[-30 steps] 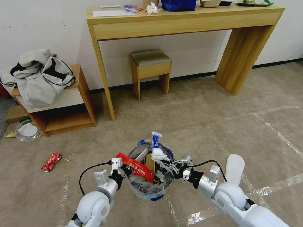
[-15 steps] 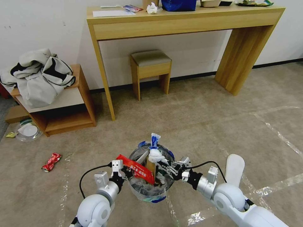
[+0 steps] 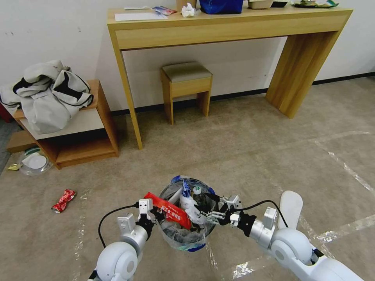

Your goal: Pick up the trash bin and place the garbage on the floor into it.

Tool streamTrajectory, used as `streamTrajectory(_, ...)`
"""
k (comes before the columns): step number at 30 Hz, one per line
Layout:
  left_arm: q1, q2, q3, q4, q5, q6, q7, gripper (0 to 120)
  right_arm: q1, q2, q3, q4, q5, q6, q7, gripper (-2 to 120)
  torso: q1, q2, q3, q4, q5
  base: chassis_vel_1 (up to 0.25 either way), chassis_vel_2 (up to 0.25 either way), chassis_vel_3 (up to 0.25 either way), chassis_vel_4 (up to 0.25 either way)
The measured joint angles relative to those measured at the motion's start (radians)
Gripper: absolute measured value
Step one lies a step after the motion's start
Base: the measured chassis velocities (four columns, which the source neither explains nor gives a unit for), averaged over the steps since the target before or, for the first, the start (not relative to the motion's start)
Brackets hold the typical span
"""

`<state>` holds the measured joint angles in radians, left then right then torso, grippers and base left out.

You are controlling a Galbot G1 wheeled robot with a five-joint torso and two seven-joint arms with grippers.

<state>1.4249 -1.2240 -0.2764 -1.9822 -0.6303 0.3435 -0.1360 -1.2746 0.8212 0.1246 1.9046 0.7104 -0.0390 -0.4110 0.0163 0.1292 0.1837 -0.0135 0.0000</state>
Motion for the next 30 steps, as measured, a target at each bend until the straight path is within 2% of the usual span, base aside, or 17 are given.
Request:
streamTrajectory(1, 0.0, 0.0, -0.001, 0.0, 0.001, 0.0, 0.0, 1, -0.001, 0.0, 0.0, 0.001, -0.001, 0.0, 0.0, 96, 0.0, 0.0, 0.0, 0.0, 0.0, 0.0, 0.0, 0.0, 0.0)
streamTrajectory(5, 0.0, -0.001, -0.005, 0.003, 0.002, -0.001, 0.0, 1, -0.001, -0.001, 0.0, 0.003, -0.003, 0.0, -0.001, 100, 0.0, 0.0, 0.0, 0.0, 0.0, 0.0, 0.0, 0.0, 0.0)
streamTrajectory(18, -0.005, 0.001, -0.01, 0.011, -0.004, -0.002, -0.001, 1, -0.011, -0.01, 0.03, 0.028, 0.01, 0.0, -0.004, 100, 0.0, 0.0, 0.0, 0.0001, 0.0, 0.0, 0.0, 0.0, 0.0)
streamTrajectory(24, -0.023, 0.012, -0.015, 0.021, -0.021, -0.002, -0.003, 1, -0.041, -0.046, 0.11, 0.059, 0.05, -0.003, -0.004, 100, 0.0, 0.0, 0.0, 0.0001, -0.0001, 0.0, 0.0, 0.0, 0.0)
streamTrajectory(30, -0.042, 0.029, -0.014, 0.032, -0.03, -0.002, -0.004, 1, -0.087, -0.045, 0.2, 0.057, 0.062, -0.001, -0.003, 100, 0.0, 0.0, 0.0, 0.0001, -0.0001, 0.0, 0.0, 0.0, 0.0)
